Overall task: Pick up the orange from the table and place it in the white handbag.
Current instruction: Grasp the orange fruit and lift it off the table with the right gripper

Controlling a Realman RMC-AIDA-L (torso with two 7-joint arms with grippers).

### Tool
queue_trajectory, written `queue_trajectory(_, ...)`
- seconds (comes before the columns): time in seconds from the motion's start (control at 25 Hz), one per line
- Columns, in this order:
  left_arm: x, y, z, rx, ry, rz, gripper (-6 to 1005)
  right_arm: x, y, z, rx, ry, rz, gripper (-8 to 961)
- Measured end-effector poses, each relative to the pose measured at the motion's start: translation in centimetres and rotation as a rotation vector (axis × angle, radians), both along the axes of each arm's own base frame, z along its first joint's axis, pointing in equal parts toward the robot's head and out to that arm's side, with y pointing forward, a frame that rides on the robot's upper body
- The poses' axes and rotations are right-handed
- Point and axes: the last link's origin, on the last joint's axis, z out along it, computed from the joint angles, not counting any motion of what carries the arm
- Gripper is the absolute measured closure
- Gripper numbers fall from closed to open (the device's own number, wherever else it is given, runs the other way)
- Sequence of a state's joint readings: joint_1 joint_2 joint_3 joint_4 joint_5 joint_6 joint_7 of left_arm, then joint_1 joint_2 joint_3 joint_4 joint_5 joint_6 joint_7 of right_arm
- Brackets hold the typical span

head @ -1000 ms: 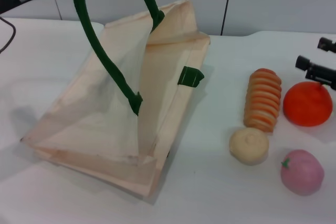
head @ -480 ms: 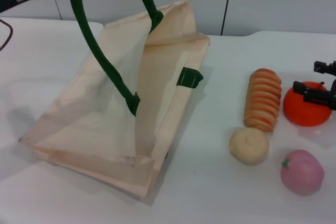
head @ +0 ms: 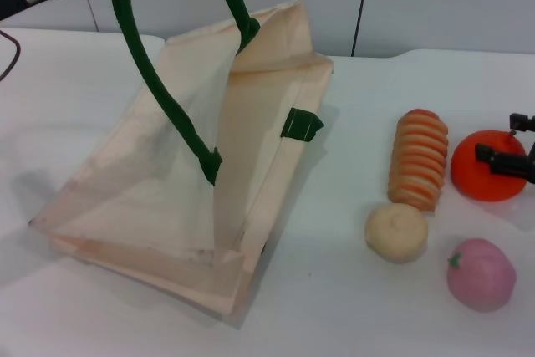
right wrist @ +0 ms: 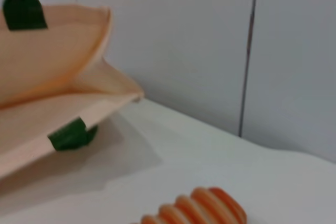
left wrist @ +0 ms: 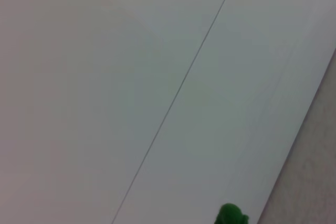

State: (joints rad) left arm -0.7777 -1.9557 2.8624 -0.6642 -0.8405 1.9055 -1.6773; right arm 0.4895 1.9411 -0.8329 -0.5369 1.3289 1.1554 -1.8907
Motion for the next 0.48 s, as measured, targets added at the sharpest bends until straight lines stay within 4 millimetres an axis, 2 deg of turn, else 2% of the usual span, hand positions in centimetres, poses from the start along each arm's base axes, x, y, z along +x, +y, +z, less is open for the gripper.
queue_trajectory(0.48, 0.0, 0.0, 0.0, 0.002, 0.001, 0.001, 885, 0.5, 0.4, -1.3, -0.037, -0.087, -0.044, 87)
